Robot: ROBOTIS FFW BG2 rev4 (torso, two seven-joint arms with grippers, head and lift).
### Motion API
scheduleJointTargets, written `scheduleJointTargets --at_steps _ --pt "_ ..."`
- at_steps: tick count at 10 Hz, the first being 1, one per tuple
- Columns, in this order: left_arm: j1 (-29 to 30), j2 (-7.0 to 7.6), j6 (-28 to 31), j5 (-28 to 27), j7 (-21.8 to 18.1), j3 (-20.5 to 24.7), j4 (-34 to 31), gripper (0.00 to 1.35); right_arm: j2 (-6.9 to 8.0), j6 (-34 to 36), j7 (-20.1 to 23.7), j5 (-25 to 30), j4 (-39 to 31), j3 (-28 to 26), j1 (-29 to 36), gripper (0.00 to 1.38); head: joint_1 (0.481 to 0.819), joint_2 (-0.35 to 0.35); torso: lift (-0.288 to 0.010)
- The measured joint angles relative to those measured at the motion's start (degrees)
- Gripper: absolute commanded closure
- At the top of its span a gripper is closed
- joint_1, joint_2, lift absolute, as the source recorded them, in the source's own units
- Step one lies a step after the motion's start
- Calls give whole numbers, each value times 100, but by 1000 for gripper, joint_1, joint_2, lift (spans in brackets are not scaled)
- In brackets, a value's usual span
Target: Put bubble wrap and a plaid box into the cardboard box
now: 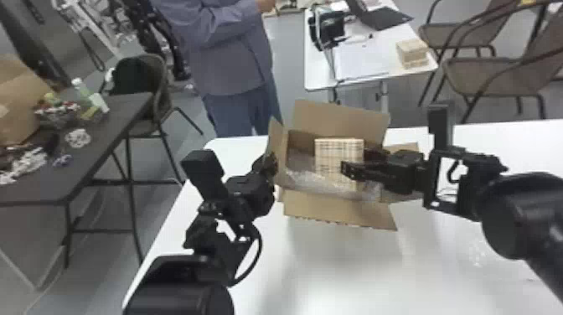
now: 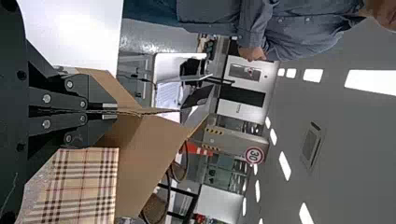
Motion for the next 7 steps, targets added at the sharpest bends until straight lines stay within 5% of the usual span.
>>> scheduleJointTargets --at_steps 3,7 --pt "4 0 2 2 6 10 0 1220 -70 265 -261 262 -1301 -649 469 194 625 282 -105" --pt "12 0 -2 -7 5 43 0 1220 -84 20 -1269 1175 -3176 -1595 1859 194 617 203 -105"
